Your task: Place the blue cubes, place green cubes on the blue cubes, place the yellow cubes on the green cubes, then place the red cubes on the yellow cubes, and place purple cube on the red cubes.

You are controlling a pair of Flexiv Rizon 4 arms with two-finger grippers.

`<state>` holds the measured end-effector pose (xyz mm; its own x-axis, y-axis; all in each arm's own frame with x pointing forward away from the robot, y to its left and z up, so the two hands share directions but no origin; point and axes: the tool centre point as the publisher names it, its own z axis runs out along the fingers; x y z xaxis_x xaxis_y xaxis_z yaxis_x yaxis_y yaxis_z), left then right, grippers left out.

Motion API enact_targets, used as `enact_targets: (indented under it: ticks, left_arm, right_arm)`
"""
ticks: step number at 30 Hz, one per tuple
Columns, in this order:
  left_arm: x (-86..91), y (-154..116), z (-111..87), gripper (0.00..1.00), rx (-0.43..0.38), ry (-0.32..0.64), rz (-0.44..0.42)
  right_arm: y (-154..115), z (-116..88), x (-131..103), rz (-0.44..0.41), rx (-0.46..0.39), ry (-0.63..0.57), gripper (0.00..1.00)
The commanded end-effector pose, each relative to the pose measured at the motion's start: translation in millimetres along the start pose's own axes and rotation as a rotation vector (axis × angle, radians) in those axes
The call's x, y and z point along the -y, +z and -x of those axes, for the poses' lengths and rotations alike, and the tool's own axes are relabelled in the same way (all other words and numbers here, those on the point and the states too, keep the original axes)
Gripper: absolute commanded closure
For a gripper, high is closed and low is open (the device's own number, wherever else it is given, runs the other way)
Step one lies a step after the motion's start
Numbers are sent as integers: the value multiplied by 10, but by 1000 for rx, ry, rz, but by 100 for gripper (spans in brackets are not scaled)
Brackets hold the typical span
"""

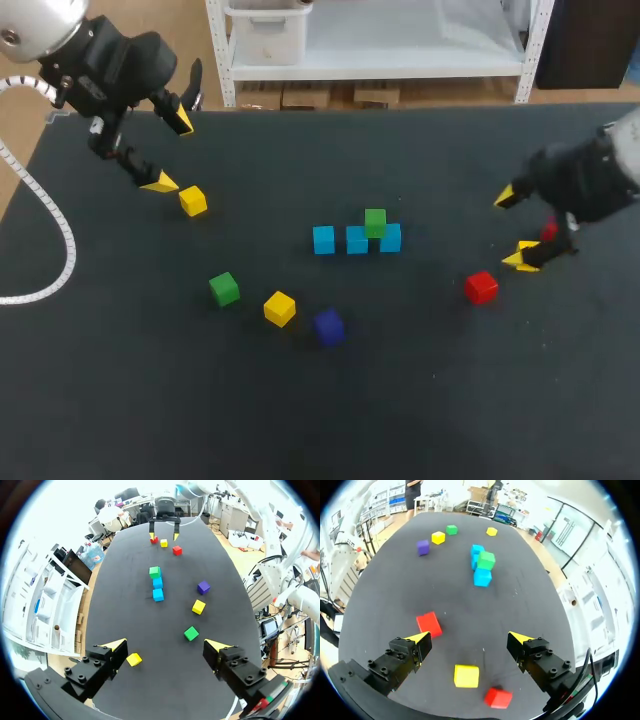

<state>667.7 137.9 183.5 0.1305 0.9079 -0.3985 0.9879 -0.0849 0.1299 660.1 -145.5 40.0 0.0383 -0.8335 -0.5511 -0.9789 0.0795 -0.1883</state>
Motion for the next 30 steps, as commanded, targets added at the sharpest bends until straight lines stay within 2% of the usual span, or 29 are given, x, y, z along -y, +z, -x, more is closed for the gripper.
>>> enact_targets:
  ticks: [1,8,24,30]
  left_arm:
    - [-8,0,-5,0,1,2,-1]
    - [-8,0,-5,0,1,2,-1]
    - [-8,0,-5,0,1,2,-1]
    - [-20,12,102,0,8,89,16]
  right_arm:
    - [-164,-189,-37,-17,135,21,0]
    - [-291,-360,-13,-35,156,30,0]
    - [-290,-370,34,-22,176,6,0]
    - [-290,-370,34,-22,176,6,0]
